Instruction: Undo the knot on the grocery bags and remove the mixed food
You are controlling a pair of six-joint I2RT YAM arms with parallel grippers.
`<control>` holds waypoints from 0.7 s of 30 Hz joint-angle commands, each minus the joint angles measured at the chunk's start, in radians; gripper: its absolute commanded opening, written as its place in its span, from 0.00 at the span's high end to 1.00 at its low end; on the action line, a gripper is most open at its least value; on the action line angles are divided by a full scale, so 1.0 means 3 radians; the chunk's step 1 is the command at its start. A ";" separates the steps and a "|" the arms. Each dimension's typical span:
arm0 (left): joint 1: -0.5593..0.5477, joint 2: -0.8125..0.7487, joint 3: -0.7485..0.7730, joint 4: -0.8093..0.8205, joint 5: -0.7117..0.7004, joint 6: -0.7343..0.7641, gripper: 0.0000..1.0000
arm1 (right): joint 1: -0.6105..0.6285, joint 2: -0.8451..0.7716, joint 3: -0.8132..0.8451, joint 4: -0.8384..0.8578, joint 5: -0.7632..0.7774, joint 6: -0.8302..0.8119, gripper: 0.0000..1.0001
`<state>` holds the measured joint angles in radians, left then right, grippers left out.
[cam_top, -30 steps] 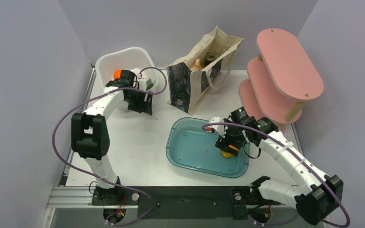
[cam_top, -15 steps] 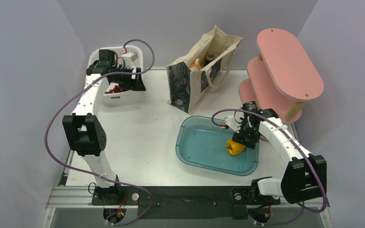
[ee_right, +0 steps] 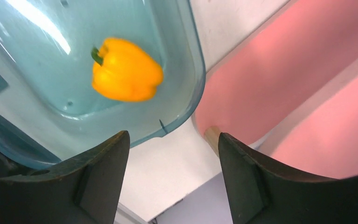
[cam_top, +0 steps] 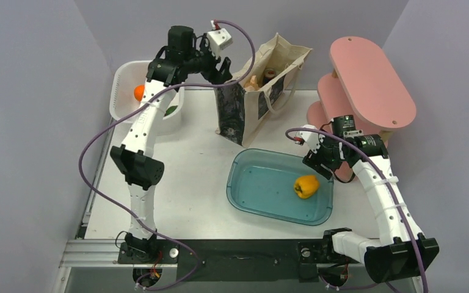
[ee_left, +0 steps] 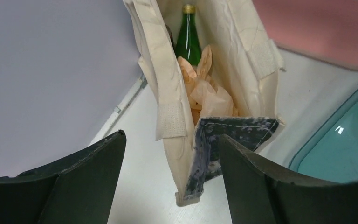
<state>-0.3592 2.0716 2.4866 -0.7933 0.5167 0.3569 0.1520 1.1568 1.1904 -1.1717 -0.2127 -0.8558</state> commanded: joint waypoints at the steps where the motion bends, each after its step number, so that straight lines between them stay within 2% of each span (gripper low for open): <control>1: -0.0087 0.0336 0.0185 -0.0566 -0.0317 0.0209 0.31 | 0.0014 -0.0195 0.0312 0.0040 -0.0590 0.0423 0.34; 3: -0.0080 0.0242 0.0019 -0.0608 -0.0352 0.0283 0.34 | 0.0022 -0.0201 0.0460 0.0124 -0.0718 0.0572 0.32; 7: -0.0016 -0.0127 -0.0629 -0.0637 -0.0432 0.0480 0.35 | 0.0037 -0.0093 0.0677 0.0254 -0.0854 0.0813 0.30; 9: 0.0046 -0.0349 -0.0792 -0.0712 -0.0361 0.0570 0.47 | 0.0050 -0.0017 0.0744 0.0301 -0.0890 0.0880 0.30; 10: 0.0069 -0.0398 -0.0831 -0.0776 -0.0326 0.0588 0.68 | 0.0055 -0.0004 0.0763 0.0338 -0.0903 0.0918 0.30; 12: 0.0158 -0.0540 -0.0918 -0.0829 -0.0224 0.0610 0.97 | 0.0082 0.0027 0.0795 0.0406 -0.0917 0.0972 0.30; 17: 0.0528 -0.1081 -0.1395 -0.0595 0.0317 0.0515 1.00 | 0.0264 0.0018 0.0774 0.0636 -0.0877 0.1099 0.30; 20: 0.0651 -0.1359 -0.1748 -0.0310 0.0378 0.0546 1.00 | 0.0325 0.0015 0.0759 0.0731 -0.0832 0.1236 0.30; 21: 0.0646 -0.1445 -0.1892 -0.0195 0.0342 0.0571 0.88 | 0.0337 0.0031 0.0758 0.0762 -0.0841 0.1293 0.30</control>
<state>-0.1764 1.7531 2.0129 -0.9833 0.5381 0.5076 0.2329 1.1713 1.3933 -1.0313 -0.4534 -0.5419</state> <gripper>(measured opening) 0.003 0.703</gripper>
